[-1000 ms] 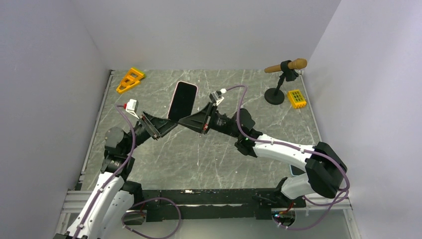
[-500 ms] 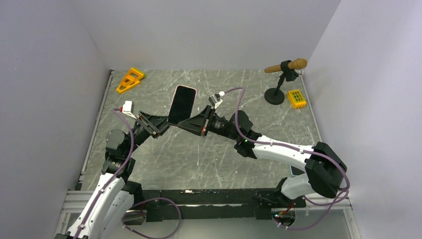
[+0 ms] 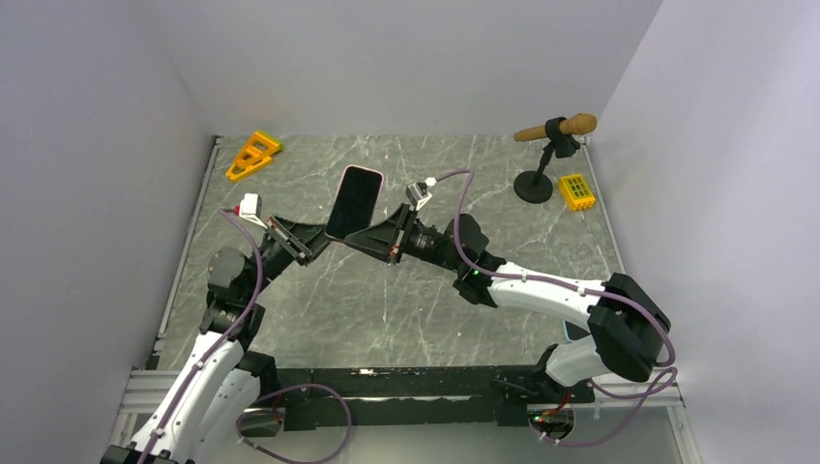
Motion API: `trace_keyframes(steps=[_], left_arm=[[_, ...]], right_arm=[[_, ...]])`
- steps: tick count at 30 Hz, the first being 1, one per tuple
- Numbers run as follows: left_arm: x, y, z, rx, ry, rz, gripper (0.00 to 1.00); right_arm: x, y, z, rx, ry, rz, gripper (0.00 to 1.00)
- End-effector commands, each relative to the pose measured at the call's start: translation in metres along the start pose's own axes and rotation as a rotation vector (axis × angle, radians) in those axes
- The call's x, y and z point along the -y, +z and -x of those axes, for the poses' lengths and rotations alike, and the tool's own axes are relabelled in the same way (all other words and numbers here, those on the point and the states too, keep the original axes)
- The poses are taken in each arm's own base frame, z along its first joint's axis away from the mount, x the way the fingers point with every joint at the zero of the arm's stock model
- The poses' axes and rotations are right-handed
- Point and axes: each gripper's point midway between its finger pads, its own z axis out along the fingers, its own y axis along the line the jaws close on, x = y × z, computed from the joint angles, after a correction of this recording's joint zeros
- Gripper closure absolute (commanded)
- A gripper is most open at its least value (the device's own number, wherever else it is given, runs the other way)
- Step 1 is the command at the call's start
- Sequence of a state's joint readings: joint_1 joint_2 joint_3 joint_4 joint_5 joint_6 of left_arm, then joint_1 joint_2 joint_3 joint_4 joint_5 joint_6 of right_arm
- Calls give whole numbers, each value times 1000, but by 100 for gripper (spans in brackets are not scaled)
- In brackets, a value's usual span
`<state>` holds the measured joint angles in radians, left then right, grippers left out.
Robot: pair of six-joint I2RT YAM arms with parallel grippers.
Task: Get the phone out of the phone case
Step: Remove the phone case from the phone, then place the phone case at the center of the board.
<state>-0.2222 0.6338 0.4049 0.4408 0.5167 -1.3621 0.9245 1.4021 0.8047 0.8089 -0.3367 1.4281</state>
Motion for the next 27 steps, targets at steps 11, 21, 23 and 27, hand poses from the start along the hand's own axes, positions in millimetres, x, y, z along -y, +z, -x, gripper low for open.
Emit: trace_keyframes(steps=[11, 21, 23, 27], left_arm=[[-120, -16, 56, 318, 2, 580, 100], [-161, -27, 94, 276, 23, 632, 100], [-174, -31, 110, 242, 17, 658, 100], [-203, -20, 138, 93, -2, 659, 100]], right_arm=[[-29, -3, -47, -140, -36, 175, 100], [20, -47, -37, -93, -37, 17, 100], [34, -64, -31, -65, -26, -20, 100], [52, -95, -21, -5, 2, -48, 100]])
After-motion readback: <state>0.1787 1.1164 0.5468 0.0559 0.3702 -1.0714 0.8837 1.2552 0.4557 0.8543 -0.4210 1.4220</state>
